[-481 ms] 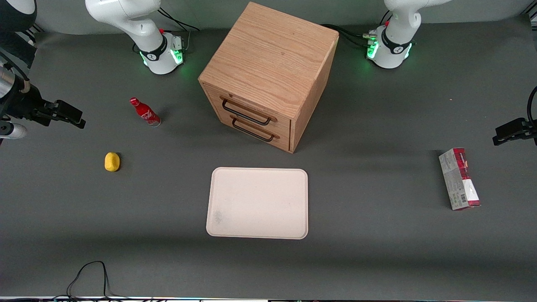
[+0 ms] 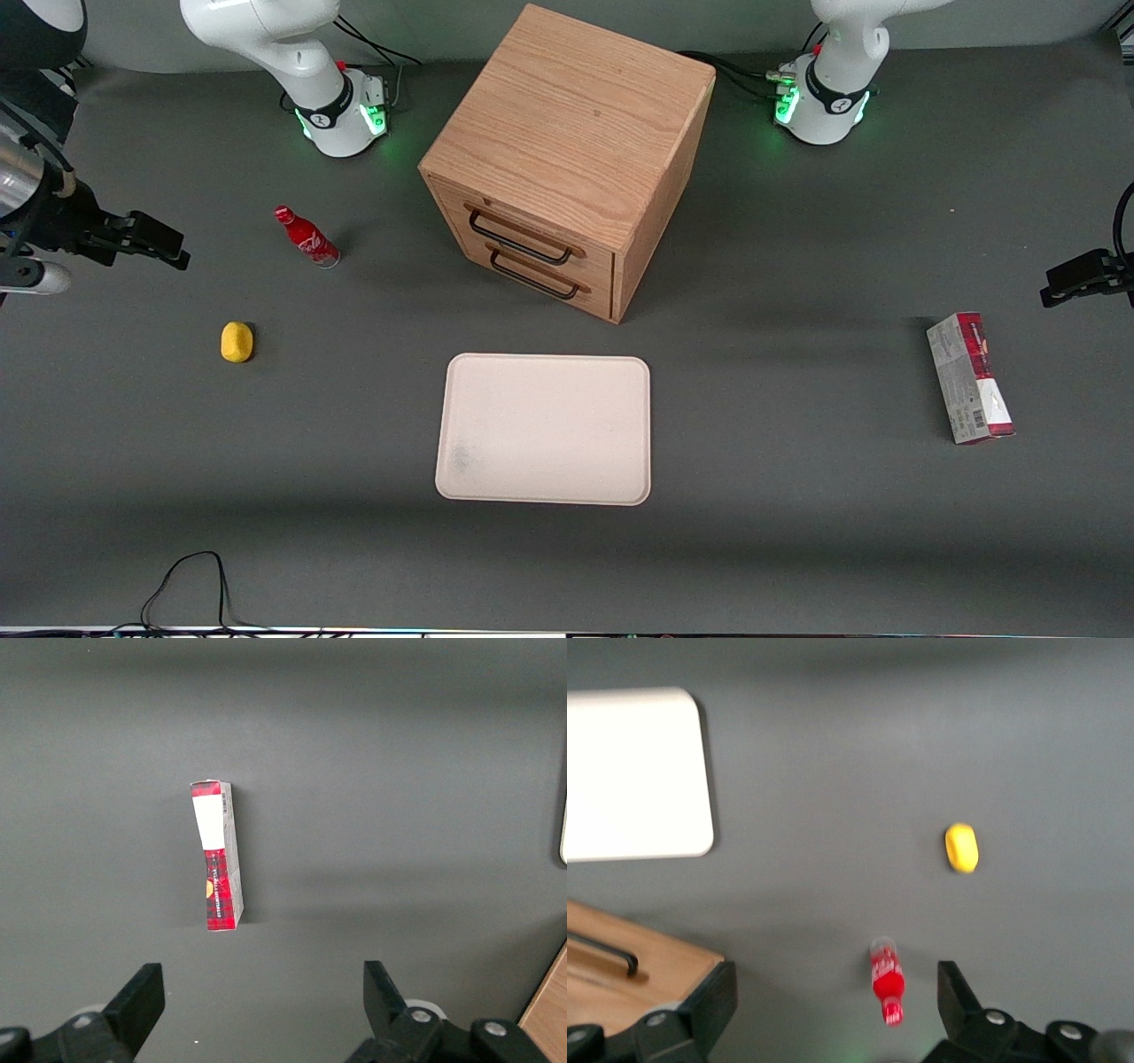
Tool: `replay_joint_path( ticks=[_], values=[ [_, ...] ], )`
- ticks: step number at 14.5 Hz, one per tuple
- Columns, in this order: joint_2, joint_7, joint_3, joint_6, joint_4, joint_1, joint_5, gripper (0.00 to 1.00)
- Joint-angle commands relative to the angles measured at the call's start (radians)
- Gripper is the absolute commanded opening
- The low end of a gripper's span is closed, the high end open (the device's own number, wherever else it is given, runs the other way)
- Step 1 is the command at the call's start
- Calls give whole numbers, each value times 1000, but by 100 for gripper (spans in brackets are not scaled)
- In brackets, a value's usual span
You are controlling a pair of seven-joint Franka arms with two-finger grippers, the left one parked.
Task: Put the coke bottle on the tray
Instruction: 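Move the right gripper toward the red Coca-Cola bottle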
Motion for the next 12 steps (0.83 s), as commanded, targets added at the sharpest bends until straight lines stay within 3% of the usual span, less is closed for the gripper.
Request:
replay_joint_path(
  ticks=[1, 6, 12],
  values=[
    [-98, -14, 17, 36, -183, -26, -8, 100],
    [-397, -54, 7, 339, -715, -33, -40, 100],
    [-498, -54, -15, 648, -1081, -32, -83, 100]
  ],
)
